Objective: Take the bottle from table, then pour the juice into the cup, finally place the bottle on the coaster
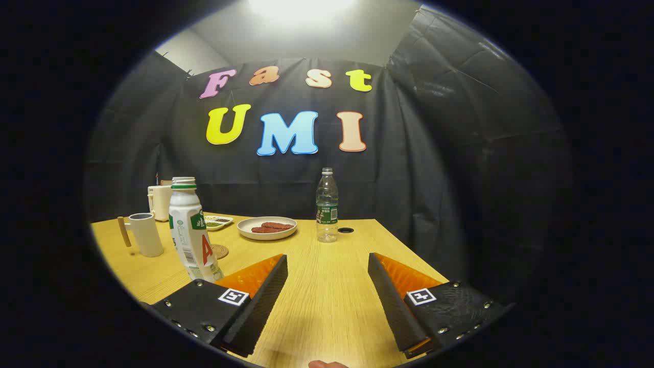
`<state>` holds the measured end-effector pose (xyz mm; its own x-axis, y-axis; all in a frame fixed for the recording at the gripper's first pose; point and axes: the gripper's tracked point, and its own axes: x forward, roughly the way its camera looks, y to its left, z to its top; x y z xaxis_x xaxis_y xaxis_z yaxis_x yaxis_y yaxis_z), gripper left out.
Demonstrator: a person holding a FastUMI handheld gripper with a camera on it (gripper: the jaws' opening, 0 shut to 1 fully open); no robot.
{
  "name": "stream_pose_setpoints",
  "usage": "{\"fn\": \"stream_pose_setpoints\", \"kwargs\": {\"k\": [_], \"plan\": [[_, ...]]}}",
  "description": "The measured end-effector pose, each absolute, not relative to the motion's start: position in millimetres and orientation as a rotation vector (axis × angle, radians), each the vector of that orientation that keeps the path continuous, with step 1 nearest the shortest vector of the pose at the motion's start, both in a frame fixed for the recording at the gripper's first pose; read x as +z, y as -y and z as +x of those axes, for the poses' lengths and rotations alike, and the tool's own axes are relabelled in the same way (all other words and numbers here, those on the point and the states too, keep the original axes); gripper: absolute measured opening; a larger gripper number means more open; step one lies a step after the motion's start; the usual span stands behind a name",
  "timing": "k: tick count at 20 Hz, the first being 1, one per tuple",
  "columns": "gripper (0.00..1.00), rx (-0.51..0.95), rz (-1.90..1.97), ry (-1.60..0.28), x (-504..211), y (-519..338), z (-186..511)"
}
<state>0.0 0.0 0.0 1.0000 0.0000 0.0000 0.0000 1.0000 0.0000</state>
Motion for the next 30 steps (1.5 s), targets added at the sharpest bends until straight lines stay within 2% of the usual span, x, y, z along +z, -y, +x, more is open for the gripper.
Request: {"fn": "stream_pose_setpoints", "kwargs": {"k": [7, 12, 20, 30], "plan": [[0.97, 0.033, -0.028, -0.031, -2.5, -10.7, 55.6], [0.97, 0.025, -0.009, 0.052, 36.9, -24.0, 69.7], [0.97, 0.042, 0.105, 0.054, 76.6, -54.2, 43.7], [0.98, 0.109, 0.119, 0.032, 66.7, -99.7, 1.2]]}}
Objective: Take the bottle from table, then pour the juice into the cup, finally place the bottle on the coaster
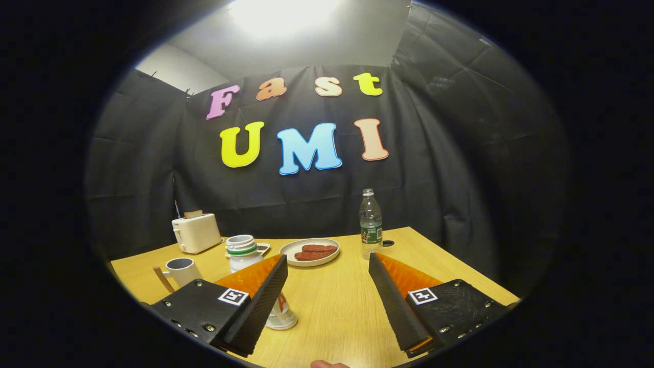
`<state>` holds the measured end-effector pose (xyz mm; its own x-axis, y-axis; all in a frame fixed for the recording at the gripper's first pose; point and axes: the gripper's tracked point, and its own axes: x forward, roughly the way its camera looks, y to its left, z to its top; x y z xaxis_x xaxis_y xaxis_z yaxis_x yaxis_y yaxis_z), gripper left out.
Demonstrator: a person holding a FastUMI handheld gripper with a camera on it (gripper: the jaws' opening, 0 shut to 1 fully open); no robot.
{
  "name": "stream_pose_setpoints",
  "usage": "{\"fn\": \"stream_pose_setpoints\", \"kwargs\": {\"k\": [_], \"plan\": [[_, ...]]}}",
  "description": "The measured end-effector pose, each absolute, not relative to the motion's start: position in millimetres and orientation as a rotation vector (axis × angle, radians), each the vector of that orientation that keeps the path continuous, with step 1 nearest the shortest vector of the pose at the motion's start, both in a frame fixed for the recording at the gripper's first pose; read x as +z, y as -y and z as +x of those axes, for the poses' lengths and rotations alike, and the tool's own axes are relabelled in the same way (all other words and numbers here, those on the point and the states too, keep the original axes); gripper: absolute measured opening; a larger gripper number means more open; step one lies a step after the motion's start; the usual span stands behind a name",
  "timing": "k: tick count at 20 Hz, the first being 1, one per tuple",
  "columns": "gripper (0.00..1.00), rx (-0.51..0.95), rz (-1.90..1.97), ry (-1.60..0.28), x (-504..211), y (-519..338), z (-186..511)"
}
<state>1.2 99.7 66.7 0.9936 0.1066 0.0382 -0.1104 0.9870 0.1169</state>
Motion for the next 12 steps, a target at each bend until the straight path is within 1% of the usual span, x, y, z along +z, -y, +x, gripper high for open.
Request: {"fn": "stream_pose_setpoints", "kwargs": {"k": [3, 6, 12], "plan": [[0.98, 0.126, 0.070, 0.027, 61.8, -116.9, -6.1], [0.98, 0.179, 0.038, 0.026, 61.2, -144.5, -17.2], [0.98, 0.226, 0.018, 0.001, 45.5, -181.5, -13.6]]}}
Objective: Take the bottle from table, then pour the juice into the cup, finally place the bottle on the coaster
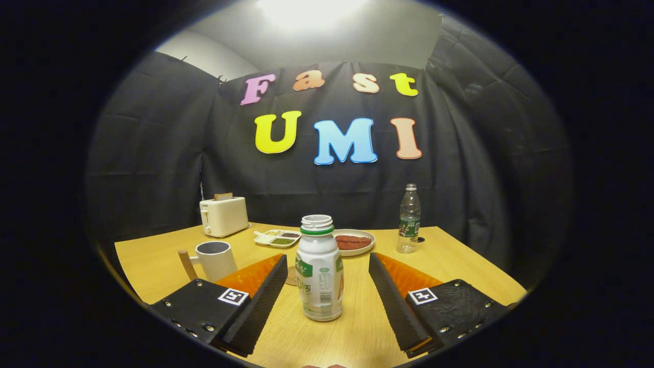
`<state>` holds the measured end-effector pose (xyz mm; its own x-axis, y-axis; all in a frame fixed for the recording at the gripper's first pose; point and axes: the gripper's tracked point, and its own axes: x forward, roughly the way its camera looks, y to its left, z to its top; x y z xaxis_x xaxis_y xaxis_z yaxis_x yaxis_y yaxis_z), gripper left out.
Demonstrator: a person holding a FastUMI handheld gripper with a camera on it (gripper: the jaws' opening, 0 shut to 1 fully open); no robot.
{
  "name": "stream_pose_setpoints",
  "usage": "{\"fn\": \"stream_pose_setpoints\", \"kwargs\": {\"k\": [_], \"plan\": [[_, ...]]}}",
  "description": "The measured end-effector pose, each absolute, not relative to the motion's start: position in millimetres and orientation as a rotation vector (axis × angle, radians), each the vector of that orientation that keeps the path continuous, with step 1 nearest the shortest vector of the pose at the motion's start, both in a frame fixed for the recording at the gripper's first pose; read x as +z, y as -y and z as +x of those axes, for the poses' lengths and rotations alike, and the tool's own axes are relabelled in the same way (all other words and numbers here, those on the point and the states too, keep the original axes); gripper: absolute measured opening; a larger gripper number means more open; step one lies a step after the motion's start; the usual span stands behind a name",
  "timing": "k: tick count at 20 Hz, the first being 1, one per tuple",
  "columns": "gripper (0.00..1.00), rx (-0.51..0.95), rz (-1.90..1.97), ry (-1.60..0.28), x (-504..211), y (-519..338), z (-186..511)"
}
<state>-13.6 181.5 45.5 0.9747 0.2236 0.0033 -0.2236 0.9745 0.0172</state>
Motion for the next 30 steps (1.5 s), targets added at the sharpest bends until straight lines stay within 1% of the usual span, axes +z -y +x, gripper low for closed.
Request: {"fn": "stream_pose_setpoints", "kwargs": {"k": [8, 20, 28, 30], "plan": [[0.98, 0.227, 0.013, -0.024, 26.3, -207.4, 11.8], [0.98, 0.192, 0.042, -0.054, 4.1, -214.1, 54.4], [0.98, 0.097, 0.049, -0.041, 5.2, -208.3, 68.5], [0.96, 0.076, 0.055, -0.043, 4.9, -206.3, 70.4]]}}
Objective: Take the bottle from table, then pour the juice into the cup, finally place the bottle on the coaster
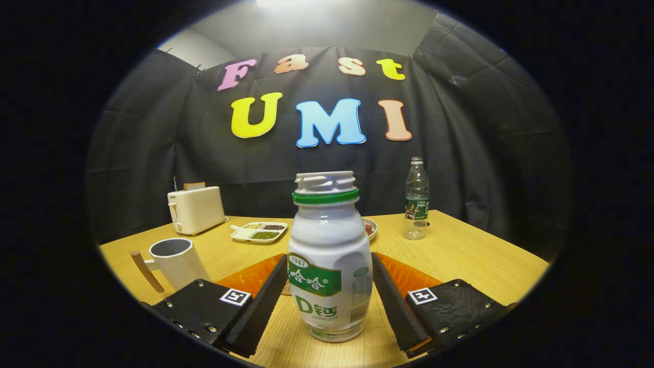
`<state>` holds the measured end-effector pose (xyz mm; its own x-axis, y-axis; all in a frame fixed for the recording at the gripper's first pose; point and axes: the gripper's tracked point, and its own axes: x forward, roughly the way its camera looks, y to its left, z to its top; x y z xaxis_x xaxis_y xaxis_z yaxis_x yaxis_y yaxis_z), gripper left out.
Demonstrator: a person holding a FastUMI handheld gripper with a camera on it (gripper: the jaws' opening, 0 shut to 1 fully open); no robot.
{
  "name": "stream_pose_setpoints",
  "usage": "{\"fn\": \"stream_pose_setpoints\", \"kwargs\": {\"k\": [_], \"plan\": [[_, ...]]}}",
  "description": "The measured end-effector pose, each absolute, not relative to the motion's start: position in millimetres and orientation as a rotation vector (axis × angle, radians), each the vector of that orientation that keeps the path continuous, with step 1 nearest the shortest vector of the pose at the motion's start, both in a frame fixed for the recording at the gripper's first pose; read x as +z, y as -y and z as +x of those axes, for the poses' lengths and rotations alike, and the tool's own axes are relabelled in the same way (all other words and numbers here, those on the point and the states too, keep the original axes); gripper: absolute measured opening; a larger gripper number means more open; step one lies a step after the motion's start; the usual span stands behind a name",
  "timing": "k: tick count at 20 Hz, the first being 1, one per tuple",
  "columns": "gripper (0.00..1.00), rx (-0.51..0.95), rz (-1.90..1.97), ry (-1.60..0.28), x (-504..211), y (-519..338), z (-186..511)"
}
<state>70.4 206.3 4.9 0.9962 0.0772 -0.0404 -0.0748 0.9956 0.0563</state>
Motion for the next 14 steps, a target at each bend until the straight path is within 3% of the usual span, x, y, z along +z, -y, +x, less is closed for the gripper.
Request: {"fn": "stream_pose_setpoints", "kwargs": {"k": [1, 2, 4, 14], "plan": [[0.96, 0.058, 0.060, -0.043, 3.6, -202.7, 72.3], [0.78, 0.054, 0.067, -0.041, 6.2, -202.5, 69.8], [0.74, 0.037, 0.059, -0.041, 4.5, -201.7, 70.7], [0.71, 0.052, -0.047, -0.023, 14.4, -204.4, 65.0]]}}
